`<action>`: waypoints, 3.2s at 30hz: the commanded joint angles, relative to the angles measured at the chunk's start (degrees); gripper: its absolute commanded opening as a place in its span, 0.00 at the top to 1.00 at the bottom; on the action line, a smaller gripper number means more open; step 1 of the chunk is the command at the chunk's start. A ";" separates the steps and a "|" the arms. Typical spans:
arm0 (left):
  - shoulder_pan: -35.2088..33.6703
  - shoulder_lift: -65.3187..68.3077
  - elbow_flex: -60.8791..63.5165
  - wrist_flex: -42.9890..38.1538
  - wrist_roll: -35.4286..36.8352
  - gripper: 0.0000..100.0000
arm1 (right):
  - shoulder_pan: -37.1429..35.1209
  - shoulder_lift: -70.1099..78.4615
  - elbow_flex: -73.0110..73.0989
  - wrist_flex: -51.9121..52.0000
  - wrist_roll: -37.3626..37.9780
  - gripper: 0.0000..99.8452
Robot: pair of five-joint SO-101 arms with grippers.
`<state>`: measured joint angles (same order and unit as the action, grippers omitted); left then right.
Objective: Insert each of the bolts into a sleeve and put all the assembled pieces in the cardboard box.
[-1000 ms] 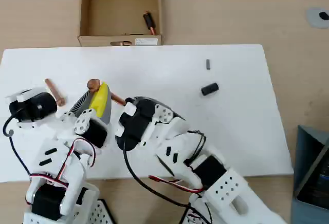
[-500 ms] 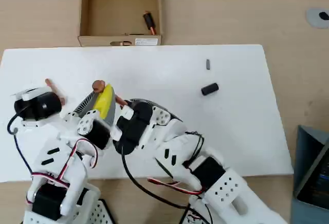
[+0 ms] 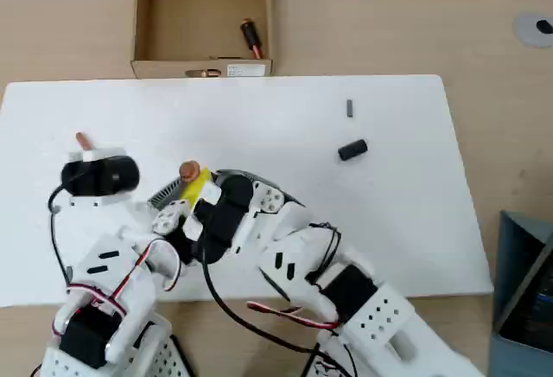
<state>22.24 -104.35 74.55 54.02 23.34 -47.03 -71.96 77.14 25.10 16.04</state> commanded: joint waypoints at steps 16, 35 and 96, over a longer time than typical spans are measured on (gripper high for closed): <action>2.29 -0.04 4.13 2.37 -0.53 0.82 | -0.57 -1.45 -2.42 -1.58 2.73 0.99; -3.25 0.13 -7.38 4.04 -3.08 0.82 | -0.57 -1.10 -0.75 -3.52 2.55 0.99; -31.65 -0.04 19.87 5.98 -28.57 1.00 | 24.75 115.91 -132.26 14.33 0.79 0.99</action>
<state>-8.79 -104.09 94.77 59.91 -4.88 -22.68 38.11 -42.42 39.43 14.29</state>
